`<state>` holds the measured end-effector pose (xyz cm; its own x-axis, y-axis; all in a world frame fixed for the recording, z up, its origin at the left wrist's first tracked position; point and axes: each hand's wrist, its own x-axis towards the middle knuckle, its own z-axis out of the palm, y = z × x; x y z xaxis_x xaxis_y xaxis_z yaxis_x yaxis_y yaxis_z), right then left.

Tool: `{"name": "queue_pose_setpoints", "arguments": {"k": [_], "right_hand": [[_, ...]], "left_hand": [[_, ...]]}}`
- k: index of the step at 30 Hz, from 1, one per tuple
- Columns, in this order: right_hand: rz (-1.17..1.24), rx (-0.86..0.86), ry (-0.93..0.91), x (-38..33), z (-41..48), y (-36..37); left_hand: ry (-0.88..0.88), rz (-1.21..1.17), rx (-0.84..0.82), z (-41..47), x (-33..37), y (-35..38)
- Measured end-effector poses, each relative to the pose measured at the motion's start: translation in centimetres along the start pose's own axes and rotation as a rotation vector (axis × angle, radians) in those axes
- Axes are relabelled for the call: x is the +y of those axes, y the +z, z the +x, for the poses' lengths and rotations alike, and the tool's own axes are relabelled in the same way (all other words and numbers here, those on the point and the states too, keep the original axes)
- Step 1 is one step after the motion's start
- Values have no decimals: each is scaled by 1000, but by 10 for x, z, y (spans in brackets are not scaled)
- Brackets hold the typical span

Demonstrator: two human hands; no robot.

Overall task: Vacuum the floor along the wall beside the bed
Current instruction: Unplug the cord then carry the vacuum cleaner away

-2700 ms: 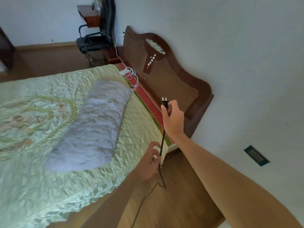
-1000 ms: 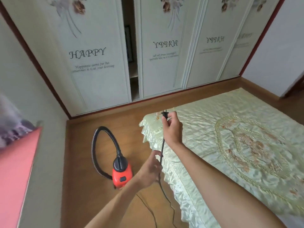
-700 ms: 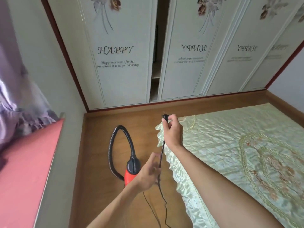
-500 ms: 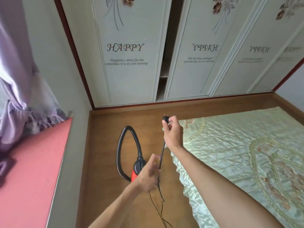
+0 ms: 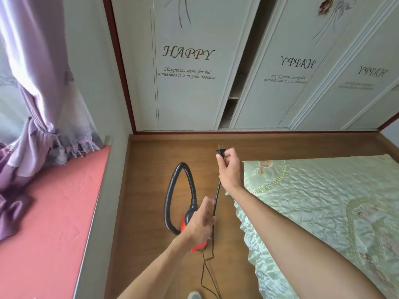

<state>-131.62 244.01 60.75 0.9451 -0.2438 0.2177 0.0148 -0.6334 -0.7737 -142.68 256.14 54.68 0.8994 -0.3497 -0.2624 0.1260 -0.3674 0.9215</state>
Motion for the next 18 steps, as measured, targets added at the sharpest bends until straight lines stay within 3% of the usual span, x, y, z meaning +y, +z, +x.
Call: {"name": "queue_pose_setpoints", "arguments": {"k": [8,18], "right_hand": [[-4,-4,-17,17,37,28],[58,-78,62,69,118,77]], "left_hand": [[20,21,47,40,-10,-13],[-111,-17,53,133,-27,-20]]}}
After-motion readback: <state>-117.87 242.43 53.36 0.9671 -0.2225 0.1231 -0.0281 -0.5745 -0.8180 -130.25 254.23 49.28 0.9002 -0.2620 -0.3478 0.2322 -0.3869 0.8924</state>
